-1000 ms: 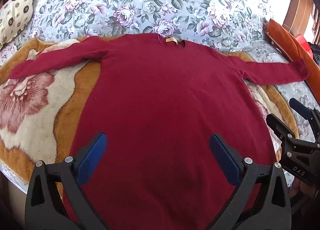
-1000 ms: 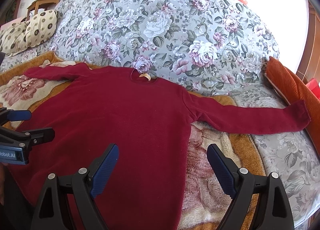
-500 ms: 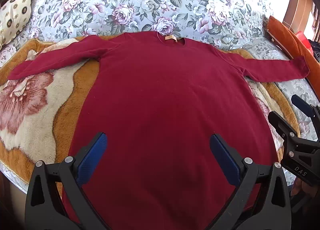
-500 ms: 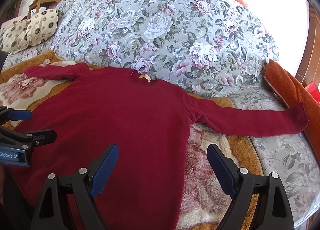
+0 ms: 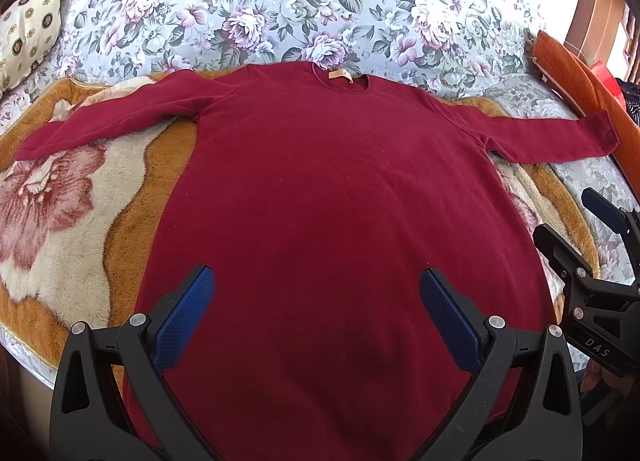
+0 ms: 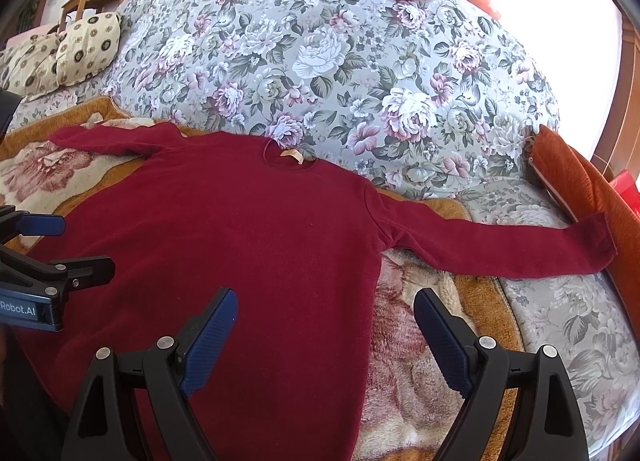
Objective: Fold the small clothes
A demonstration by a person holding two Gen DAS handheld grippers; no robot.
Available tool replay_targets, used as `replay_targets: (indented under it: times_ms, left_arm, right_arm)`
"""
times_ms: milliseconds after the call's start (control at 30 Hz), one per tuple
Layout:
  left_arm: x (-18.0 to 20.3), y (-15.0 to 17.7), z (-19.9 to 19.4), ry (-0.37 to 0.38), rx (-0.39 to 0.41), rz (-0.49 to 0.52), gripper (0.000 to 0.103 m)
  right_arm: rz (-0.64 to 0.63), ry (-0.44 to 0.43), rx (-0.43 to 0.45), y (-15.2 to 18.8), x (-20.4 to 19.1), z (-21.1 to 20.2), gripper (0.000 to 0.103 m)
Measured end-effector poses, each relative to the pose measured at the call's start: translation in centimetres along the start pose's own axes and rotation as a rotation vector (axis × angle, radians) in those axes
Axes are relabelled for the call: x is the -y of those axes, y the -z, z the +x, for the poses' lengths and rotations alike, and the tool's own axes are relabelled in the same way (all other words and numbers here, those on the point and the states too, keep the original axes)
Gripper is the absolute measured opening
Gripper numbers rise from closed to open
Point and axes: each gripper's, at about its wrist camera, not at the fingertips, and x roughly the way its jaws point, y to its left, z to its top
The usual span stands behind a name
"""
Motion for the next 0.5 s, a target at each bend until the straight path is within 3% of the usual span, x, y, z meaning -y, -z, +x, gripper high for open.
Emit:
replay_targets:
  times_ms: [500]
  left_arm:
    - [0.18, 0.07, 0.01, -0.002, 0.0, -0.001, 0.102]
  right_arm:
    - [-0.012, 0.003, 0.005, 0.03, -0.39, 0.02, 0.088]
